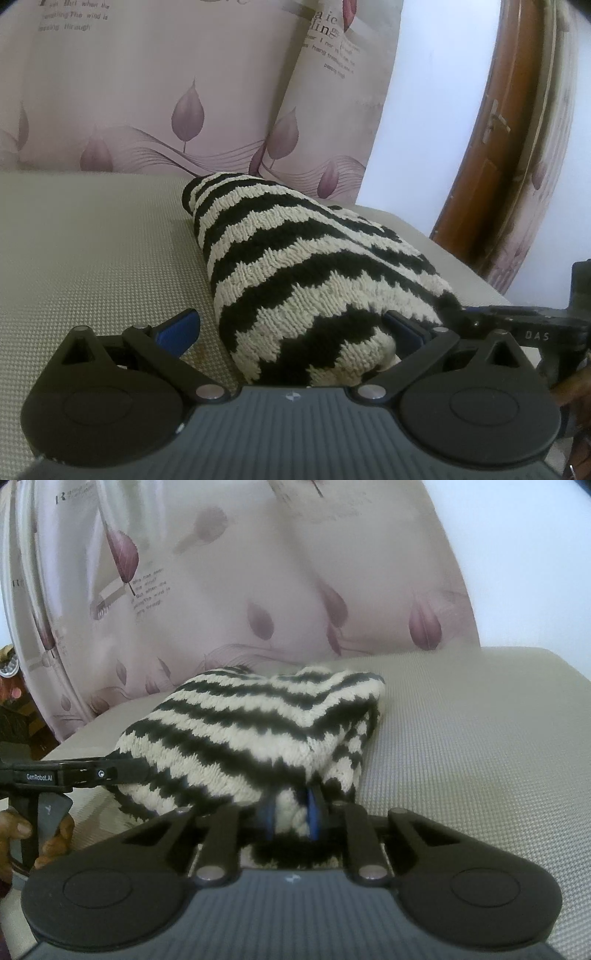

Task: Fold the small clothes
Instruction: 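Hold the rolled cardigan bundle with both grippers on the seat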

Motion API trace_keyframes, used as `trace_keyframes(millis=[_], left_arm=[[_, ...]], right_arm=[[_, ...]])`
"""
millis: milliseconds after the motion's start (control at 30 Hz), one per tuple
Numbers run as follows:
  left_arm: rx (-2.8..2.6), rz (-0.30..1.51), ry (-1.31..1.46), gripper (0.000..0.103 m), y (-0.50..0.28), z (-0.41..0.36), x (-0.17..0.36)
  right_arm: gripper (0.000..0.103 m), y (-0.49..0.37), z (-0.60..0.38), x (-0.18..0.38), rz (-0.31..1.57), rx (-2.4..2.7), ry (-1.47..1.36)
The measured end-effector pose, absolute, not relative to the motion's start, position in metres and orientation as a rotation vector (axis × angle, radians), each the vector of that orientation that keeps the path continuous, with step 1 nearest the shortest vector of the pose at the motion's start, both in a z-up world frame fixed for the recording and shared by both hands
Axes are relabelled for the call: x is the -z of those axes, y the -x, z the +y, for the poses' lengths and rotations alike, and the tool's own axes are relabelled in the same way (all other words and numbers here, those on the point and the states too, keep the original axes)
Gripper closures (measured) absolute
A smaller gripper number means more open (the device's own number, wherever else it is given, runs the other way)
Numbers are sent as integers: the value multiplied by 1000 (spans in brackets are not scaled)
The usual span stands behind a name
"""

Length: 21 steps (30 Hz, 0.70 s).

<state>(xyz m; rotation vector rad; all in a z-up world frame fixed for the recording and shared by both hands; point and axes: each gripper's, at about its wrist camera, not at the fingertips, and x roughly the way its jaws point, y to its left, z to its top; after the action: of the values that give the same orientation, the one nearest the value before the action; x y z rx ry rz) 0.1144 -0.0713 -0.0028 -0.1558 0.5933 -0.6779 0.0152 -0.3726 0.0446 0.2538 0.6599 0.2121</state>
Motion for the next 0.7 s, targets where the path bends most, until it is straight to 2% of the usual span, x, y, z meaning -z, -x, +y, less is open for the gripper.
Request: trace_keyframes(millis=[700], left_arm=[[630, 578, 84, 0, -109, -78, 1]], right_arm=[[84, -16, -374, -44, 659, -211, -262]])
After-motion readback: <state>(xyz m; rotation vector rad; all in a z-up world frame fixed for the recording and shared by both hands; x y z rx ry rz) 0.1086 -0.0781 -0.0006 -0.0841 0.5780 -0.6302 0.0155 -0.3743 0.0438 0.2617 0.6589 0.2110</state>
